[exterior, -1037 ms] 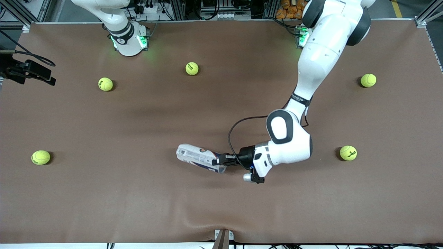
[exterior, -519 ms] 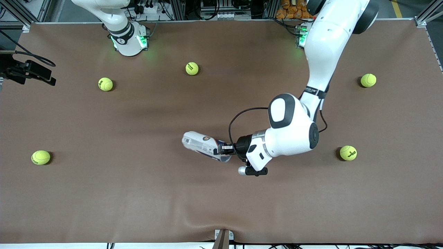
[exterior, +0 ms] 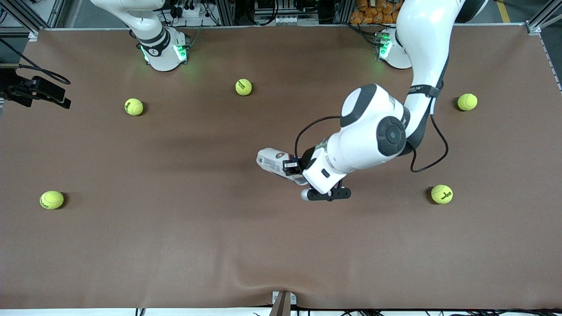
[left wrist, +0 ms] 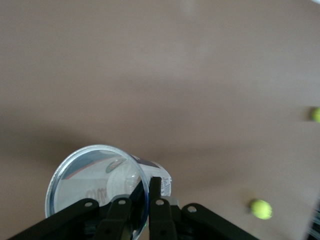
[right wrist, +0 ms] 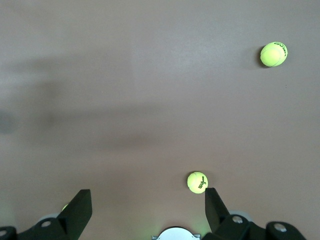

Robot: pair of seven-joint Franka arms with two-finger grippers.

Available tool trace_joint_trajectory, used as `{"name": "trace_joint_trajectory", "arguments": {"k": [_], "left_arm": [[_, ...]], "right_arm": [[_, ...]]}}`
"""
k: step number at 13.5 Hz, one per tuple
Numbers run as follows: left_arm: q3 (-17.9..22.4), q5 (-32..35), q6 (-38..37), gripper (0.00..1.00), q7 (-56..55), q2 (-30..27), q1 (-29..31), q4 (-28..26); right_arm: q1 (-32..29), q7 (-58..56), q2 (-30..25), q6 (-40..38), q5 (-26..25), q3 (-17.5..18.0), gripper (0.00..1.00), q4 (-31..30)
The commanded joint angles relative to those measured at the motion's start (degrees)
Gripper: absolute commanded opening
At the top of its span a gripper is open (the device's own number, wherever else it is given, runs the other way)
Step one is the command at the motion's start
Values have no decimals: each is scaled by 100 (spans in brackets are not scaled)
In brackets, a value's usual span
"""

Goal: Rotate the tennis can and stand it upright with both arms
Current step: 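Lift the can with the left gripper and rotate it upright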

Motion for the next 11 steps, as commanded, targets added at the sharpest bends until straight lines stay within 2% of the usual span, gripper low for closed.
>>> {"name": "trace_joint_trajectory", "arguments": {"k": [1,4,8,11], "left_arm": [[45,1152,-200,0,-976,-359,-470,-350],[53,1981,-604,0,-1664,-350,-936,-341],[62,2228,-947,0,-2016,-350,-1157,-332],[62,2659,-965,0,-2718,-167,-1639,-332]], "right_arm": [[17,-40,-31,1,15,-20,100,17],[17,-49,-31,1,15,-20,100,17],[17,-40,-31,1,15,-20,100,17],[17,-40,-31,1,15,-20,100,17]]}}
